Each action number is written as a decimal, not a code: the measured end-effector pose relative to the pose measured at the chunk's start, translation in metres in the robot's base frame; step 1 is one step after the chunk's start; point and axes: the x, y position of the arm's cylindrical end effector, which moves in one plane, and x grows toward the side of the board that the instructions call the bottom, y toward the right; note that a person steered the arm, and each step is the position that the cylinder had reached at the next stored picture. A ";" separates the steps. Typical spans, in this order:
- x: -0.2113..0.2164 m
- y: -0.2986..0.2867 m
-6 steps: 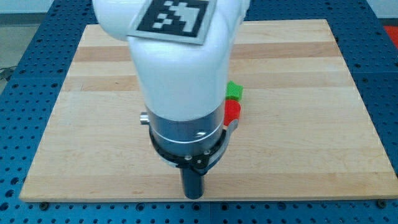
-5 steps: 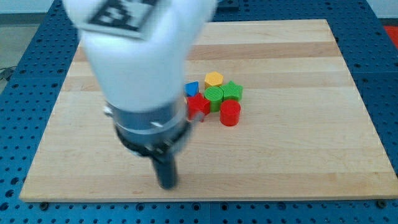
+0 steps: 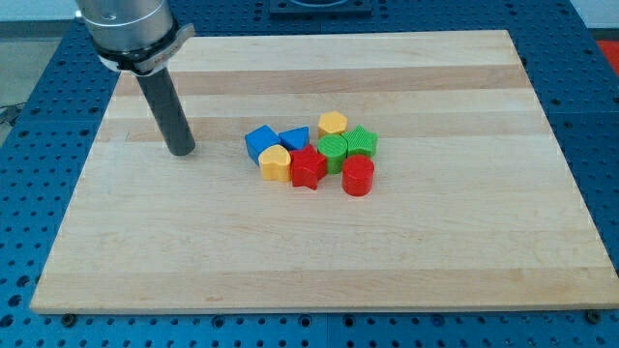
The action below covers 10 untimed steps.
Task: Move the blue cube into the blue triangle
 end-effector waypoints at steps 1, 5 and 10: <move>0.000 0.028; 0.001 0.097; 0.012 0.077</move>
